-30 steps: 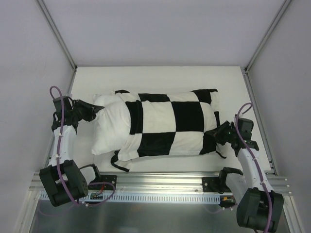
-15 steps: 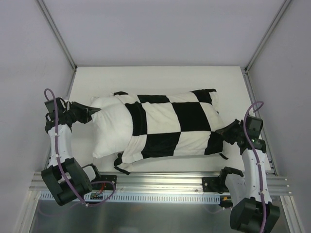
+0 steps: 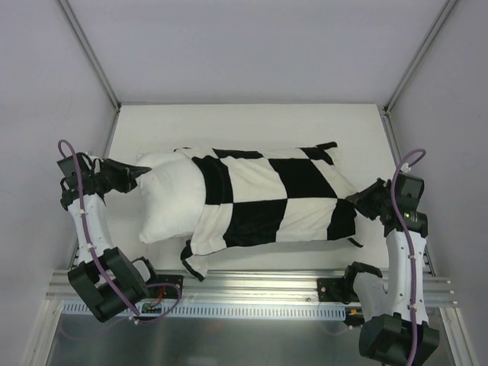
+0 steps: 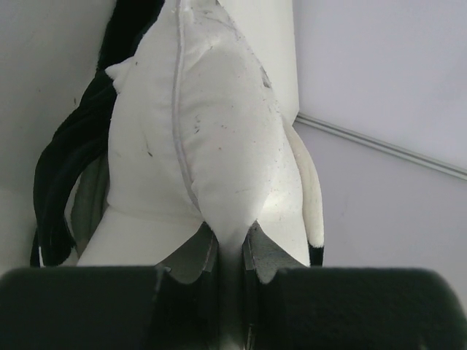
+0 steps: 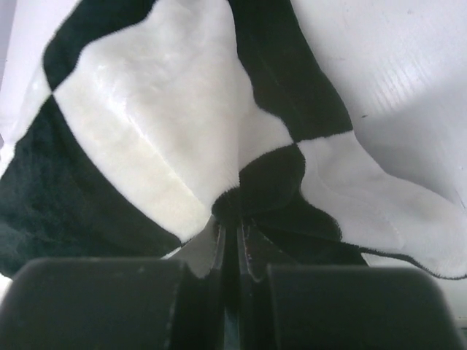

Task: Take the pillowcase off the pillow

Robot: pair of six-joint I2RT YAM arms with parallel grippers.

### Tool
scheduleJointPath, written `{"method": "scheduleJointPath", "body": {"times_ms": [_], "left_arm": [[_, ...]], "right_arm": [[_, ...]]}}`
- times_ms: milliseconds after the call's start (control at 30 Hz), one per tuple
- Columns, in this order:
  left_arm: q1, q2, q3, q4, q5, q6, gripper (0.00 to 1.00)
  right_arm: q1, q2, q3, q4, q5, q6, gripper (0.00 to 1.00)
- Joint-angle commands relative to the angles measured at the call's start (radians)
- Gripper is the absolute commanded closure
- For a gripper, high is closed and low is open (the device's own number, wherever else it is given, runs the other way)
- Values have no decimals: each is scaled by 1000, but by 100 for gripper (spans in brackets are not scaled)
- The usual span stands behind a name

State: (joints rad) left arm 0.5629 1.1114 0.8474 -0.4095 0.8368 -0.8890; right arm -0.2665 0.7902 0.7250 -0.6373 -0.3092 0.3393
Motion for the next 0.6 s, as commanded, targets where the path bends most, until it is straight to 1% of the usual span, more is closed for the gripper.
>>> {"method": "scheduleJointPath", "body": {"times_ms": [0, 100, 133, 200, 233, 300, 333, 367, 433, 500, 567], "left_arm": [[84, -41, 104, 155, -88, -14, 100], [94, -56, 105, 153, -88, -24, 100], [97, -58, 107, 155, -91, -24, 100], [101, -64, 104, 155, -93, -27, 100], [101, -64, 101, 156, -94, -28, 100], [100, -64, 88, 155, -96, -31, 100], [100, -64, 84, 156, -97, -33, 100], [100, -64, 79, 155, -96, -31, 100], [101, -62, 74, 155, -96, -27, 100], [107, -62, 79, 155, -94, -25, 100], [118, -65, 93, 153, -93, -33, 100]], "right_arm": [[-60, -11, 106, 50, 260, -72, 99], [-59, -12, 154, 16, 303, -103, 99], [-60, -9, 162, 7, 368, -133, 99], [-60, 6, 160, -19, 412, -155, 99], [-59, 12, 145, -21, 439, -161, 99], [-60, 32, 70, -15, 444, -152, 99], [-59, 43, 38, 14, 435, -134, 99], [-59, 47, -28, 33, 432, -122, 99], [-60, 58, -80, 88, 435, -102, 99], [-62, 73, -88, 93, 461, -88, 99], [-83, 61, -56, 91, 489, -82, 99]]}}
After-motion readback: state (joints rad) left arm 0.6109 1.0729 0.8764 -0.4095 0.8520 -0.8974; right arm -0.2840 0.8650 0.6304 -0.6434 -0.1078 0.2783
